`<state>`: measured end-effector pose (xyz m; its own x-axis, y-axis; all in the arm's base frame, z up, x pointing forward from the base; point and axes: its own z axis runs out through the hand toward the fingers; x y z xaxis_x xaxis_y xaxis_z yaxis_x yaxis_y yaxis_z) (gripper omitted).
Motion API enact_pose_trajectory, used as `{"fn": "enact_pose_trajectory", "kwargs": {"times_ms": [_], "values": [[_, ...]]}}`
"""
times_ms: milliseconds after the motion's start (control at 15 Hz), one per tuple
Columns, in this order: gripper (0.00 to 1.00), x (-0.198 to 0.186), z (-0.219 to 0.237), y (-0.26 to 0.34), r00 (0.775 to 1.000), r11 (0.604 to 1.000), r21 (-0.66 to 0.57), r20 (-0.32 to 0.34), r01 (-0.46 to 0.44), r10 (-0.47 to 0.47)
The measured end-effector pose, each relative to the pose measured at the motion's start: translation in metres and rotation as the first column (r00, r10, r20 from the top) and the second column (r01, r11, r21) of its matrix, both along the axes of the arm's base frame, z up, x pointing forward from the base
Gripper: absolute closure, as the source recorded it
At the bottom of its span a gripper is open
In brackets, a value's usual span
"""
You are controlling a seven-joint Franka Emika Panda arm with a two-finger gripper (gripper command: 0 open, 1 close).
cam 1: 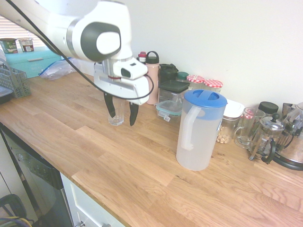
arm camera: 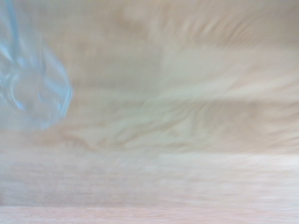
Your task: Pour me some water
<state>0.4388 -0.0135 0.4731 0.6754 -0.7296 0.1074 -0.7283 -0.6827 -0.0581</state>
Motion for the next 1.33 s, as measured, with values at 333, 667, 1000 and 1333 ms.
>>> {"fn": "enact_pose_trajectory", "kwargs": {"times_ms": [333, 667, 1000, 1333], "values": [[0.00, -0.008, 0.093, -0.053, 0.998, 0.998, -0.044, 0.045, -0.033, 0.035], [0.00, -0.034, 0.126, -0.133, 0.997, 0.999, -0.044, 0.068, 0.033, -0.030], [0.00, -0.050, 0.114, -0.182, 0.996, 0.997, -0.032, 0.056, 0.070, -0.068], [0.00, -0.043, 0.072, -0.208, 0.996, 0.997, -0.028, 0.050, 0.078, -0.076]]}}
